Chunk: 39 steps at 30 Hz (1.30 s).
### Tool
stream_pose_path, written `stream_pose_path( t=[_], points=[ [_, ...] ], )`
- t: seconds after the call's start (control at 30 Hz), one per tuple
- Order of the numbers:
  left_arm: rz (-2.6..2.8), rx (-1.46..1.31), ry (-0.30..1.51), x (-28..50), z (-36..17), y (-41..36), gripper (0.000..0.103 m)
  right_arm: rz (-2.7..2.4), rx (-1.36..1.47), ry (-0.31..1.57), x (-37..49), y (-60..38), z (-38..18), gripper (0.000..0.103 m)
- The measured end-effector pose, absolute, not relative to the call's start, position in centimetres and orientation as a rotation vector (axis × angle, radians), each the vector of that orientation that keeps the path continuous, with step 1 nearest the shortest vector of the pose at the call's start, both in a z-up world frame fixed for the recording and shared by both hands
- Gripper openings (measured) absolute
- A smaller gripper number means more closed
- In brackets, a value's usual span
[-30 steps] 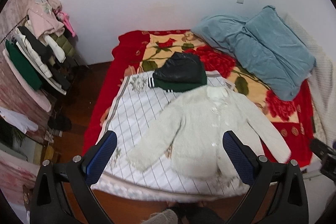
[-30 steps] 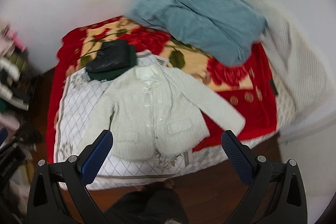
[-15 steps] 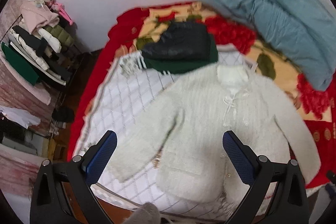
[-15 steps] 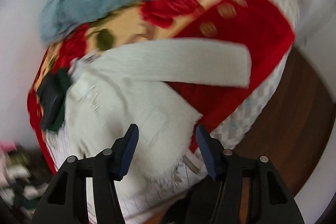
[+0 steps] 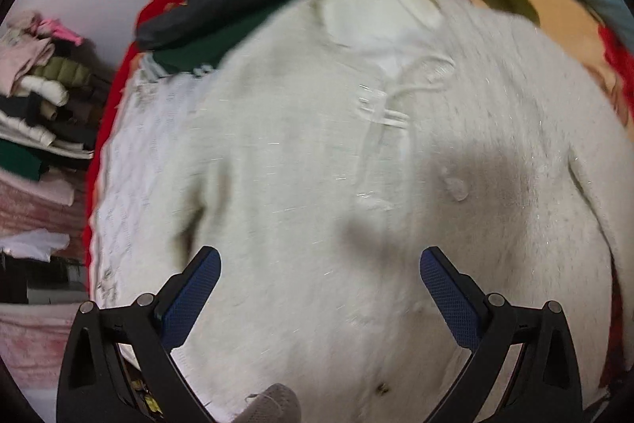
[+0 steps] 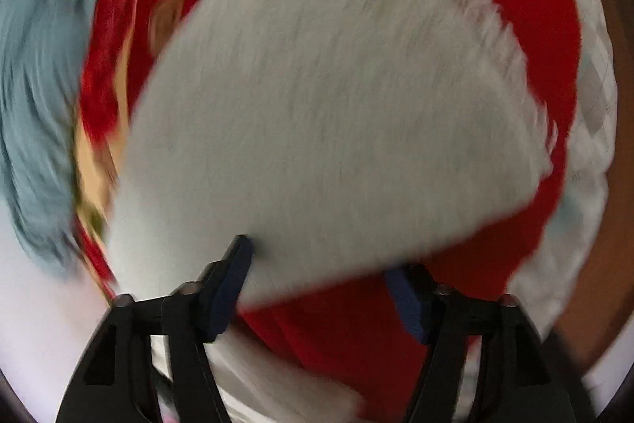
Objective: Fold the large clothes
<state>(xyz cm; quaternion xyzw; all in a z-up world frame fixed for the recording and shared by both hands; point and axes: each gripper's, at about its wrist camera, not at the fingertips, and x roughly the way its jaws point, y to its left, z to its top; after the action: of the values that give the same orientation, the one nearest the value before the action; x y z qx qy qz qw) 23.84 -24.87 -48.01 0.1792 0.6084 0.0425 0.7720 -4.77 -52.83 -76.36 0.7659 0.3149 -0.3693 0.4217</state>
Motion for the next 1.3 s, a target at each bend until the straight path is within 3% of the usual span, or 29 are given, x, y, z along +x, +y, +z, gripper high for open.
stream_pose_path(
  t=[0.03,0.07,0.2,0.27,0.37,0.43,0.47,0.53,0.93,1.1,1.3],
  points=[
    [0.079,0.387,1.322,24.2,-48.8,-25.5,0.103,-0.981,1.91,0.737,-5.2,-53.0,-75.7,0.013],
    [0.064,0.382,1.321,24.3,-49.2,-26.0,0.103,-0.999,1.906,0.665,-5.4,-53.3,-75.1,0.011],
    [0.028,0.373,1.298,24.8,-50.5,-27.9,0.103,-0.97,1.812,0.705,-3.3,-53.9,-75.8,0.014],
    [0.026,0.354,1.32,24.9,-51.5,-28.0,0.103,-0.943,1.859,0.689,-2.4,-53.9,-78.4,0.027],
    [0.035,0.33,1.35,24.9,-52.6,-27.8,0.103,-0.966,1.856,0.627,-1.1,-54.2,-79.0,0.036],
    [0.039,0.325,1.353,25.0,-53.0,-27.6,0.103,-1.005,1.849,0.608,-0.2,-54.0,-78.2,0.03],
    [0.042,0.325,1.351,25.0,-53.3,-27.2,0.103,-1.042,1.834,0.6,0.2,-53.6,-77.8,0.012],
    [0.049,0.319,1.352,25.5,-53.5,-26.6,0.103,-1.063,1.804,0.596,1.3,-53.7,-76.1,0.009],
    [0.159,0.191,1.35,26.7,-52.3,-18.2,0.103,-0.879,1.272,0.57,8.4,-53.6,-57.1,0.007],
    [0.222,0.128,1.352,26.3,-51.7,-13.8,0.103,-0.66,1.056,0.632,18.8,-48.3,-51.2,0.007],
    [0.336,0.058,1.345,25.3,-51.2,-6.8,0.103,-0.327,0.834,0.775,32.1,-34.7,-49.9,0.007]
  ],
)
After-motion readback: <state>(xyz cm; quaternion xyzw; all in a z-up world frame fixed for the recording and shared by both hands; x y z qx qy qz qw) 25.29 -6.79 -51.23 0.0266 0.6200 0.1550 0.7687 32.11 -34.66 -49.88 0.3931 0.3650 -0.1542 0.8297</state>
